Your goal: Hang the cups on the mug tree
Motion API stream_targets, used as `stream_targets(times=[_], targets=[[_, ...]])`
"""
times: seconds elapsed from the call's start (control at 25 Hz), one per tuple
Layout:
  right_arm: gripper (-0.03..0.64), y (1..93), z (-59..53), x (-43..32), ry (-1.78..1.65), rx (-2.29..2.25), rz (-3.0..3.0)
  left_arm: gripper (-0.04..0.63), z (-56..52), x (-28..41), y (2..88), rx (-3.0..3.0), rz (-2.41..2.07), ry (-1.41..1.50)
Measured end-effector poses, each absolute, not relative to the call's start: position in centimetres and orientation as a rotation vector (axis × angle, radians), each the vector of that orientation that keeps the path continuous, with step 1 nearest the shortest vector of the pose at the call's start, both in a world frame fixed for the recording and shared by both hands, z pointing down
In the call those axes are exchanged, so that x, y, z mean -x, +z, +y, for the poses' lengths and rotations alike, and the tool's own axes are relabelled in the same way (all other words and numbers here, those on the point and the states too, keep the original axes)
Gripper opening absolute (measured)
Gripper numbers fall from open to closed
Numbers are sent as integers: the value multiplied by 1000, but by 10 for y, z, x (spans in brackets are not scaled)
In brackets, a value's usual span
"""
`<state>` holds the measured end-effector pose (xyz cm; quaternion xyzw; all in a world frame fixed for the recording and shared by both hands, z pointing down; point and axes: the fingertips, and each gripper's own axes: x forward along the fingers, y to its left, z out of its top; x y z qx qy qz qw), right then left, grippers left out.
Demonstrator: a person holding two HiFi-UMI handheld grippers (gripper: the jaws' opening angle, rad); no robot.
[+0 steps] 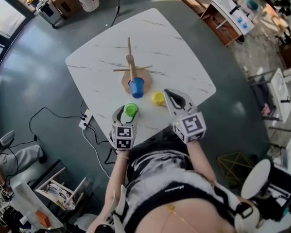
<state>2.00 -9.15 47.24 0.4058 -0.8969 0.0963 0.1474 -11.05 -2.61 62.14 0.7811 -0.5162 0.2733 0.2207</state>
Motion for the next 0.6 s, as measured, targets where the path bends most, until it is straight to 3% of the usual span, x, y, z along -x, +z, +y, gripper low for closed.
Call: stream_targets(times=[0.6], targets=[[3,478,-91,-27,279,-1165,-2542,299,-21,104,664,-2122,-1312,858]])
